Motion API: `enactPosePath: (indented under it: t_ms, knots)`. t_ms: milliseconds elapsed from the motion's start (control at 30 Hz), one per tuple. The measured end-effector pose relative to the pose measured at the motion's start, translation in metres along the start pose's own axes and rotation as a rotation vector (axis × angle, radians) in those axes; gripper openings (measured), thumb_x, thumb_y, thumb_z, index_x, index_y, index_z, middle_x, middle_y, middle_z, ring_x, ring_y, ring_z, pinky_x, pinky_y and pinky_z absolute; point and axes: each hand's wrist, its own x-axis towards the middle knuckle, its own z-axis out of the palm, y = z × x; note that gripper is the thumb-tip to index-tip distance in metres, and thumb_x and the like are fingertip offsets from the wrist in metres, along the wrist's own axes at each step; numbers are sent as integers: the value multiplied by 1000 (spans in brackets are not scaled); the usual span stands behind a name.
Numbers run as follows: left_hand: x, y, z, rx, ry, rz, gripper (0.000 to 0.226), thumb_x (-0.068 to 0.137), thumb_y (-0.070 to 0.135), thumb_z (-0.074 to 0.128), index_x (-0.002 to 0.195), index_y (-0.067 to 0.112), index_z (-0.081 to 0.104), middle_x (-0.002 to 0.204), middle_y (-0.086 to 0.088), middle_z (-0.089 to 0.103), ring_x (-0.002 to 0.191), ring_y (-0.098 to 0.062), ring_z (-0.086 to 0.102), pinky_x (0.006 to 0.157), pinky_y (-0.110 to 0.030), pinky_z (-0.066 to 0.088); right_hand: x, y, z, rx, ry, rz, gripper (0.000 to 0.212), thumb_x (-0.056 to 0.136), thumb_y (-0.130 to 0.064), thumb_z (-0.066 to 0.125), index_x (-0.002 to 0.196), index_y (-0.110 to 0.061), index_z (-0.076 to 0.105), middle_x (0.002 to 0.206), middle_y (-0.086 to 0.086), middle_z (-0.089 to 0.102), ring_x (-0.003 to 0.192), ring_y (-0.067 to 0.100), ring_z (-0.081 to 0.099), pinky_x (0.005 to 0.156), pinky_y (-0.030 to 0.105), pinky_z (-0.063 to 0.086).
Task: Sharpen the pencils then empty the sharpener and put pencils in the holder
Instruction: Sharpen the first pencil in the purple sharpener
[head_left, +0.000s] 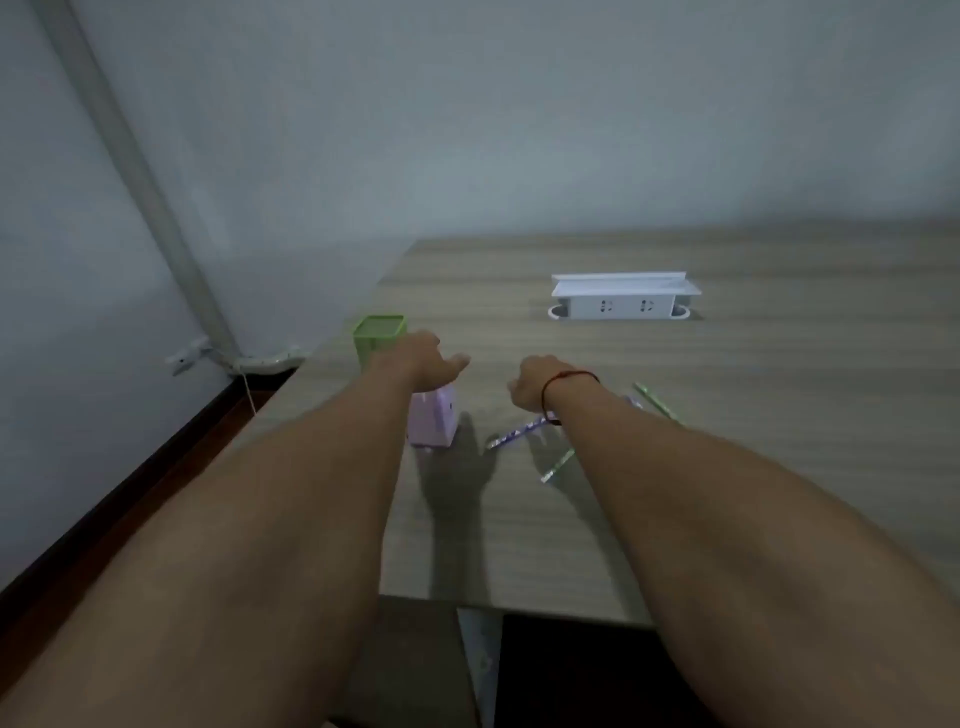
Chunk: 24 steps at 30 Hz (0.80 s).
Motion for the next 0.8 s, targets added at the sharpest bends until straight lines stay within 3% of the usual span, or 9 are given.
enactPosePath:
  t_ms: [100,200,333,433,533,633,700,800]
  knots:
    - [-1,-19,45,34,-31,30,62,88,50,53,136,12,43,148,-12,40,133,-29,41,107,-36,36,-2,-10,47,-17,-80,-12,42,97,-25,46,133,-4,53,140,15,52,128,29,51,102,34,43]
    - [-10,-27,71,23,161,92,32,85,30,58,111,11,60,125,-15,59,113,-33,54,91,-34,44,-9,-17,78,6,-20,-51,41,98,-24,47,133,-4,52,140,14,52,128,29,51,101,34,43]
    - [-46,-41,93,51,225,92,27,84,31,58,103,11,64,116,-14,63,108,-31,57,85,-32,44,-31,-22,120,-5,56,-59,38,96,-21,51,130,-4,54,136,15,55,125,29,54,100,34,44]
    - [-70,-62,90,46,230,59,24,81,36,58,94,17,65,112,-13,65,104,-32,57,85,-34,45,-52,-33,126,-28,140,-106,36,94,-13,52,128,-2,53,135,17,54,127,31,51,111,40,35]
    - [-86,-71,79,-11,253,13,34,75,43,58,102,25,66,118,-12,62,108,-34,56,90,-36,47,-66,-36,115,11,215,-152,36,94,-1,46,129,3,51,134,23,51,126,36,51,103,38,42]
    - [-100,-71,83,-25,233,-11,56,64,55,51,111,27,63,123,-12,60,112,-34,55,94,-40,48,-77,-30,114,15,214,-153,32,98,-8,46,127,3,52,132,24,52,123,38,53,99,38,44]
    - [-106,-73,87,-48,224,-22,52,70,53,54,114,27,62,125,-12,58,113,-34,53,96,-42,47,-83,-27,112,7,177,-135,35,98,-15,50,127,5,52,133,23,53,123,37,53,97,37,44]
    - [-117,-73,91,-107,223,-17,48,81,46,55,125,29,55,133,-14,50,124,-34,45,101,-42,41,-87,-25,109,-13,138,-118,33,94,-6,53,125,4,54,131,22,55,122,36,55,96,36,46]
